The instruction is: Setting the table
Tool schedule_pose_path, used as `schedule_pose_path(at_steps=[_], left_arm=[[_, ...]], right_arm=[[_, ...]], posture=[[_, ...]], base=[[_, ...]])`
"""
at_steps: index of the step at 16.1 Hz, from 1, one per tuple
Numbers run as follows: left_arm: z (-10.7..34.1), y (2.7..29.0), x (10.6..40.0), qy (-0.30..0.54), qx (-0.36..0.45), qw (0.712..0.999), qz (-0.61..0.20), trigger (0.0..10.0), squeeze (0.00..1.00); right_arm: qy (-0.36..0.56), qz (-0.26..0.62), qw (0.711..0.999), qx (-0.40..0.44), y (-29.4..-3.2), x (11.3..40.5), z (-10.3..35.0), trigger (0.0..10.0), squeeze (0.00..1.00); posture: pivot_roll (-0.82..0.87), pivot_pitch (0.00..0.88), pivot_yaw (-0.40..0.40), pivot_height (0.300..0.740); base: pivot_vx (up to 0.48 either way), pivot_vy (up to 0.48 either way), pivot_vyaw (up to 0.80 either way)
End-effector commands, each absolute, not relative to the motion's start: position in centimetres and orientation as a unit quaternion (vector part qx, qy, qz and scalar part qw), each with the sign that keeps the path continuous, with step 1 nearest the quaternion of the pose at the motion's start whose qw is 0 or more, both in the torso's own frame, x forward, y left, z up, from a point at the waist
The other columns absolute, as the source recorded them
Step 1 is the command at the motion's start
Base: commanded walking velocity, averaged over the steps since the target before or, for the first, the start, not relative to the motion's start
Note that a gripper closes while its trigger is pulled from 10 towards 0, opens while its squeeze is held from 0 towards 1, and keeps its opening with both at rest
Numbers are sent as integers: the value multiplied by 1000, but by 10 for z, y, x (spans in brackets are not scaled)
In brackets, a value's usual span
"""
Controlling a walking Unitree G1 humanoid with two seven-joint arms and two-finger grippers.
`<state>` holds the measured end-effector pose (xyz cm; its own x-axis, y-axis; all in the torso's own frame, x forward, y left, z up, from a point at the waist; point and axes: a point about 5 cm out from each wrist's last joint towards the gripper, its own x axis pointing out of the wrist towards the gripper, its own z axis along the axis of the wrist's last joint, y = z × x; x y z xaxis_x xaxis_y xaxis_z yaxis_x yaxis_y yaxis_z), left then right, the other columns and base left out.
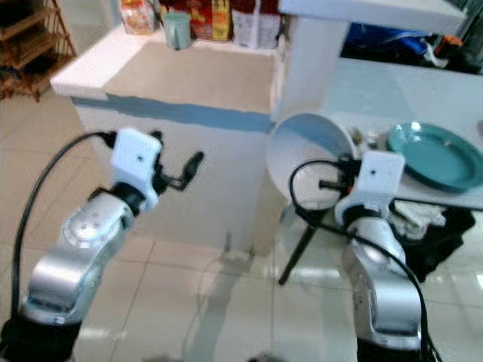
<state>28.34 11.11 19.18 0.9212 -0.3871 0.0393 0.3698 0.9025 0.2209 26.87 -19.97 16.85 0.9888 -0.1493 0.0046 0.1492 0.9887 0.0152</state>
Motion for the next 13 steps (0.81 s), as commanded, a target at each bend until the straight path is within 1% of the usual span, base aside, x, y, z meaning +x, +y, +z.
schedule_pose_path(at_steps=[1, 13], left_arm=[[192, 106, 283, -43, 106, 973, -201, 10000, 0], [192, 103, 281, -45, 109, 971, -207, 10000, 0]], right_arm=[[-22, -86, 996, 4, -206, 268, 176, 10000, 0], [-16, -115, 993, 4, -220, 265, 174, 10000, 0]], posture=[[49, 41, -29, 740], [43, 48, -24, 740]], base=[[0, -480, 0], [0, -480, 0]])
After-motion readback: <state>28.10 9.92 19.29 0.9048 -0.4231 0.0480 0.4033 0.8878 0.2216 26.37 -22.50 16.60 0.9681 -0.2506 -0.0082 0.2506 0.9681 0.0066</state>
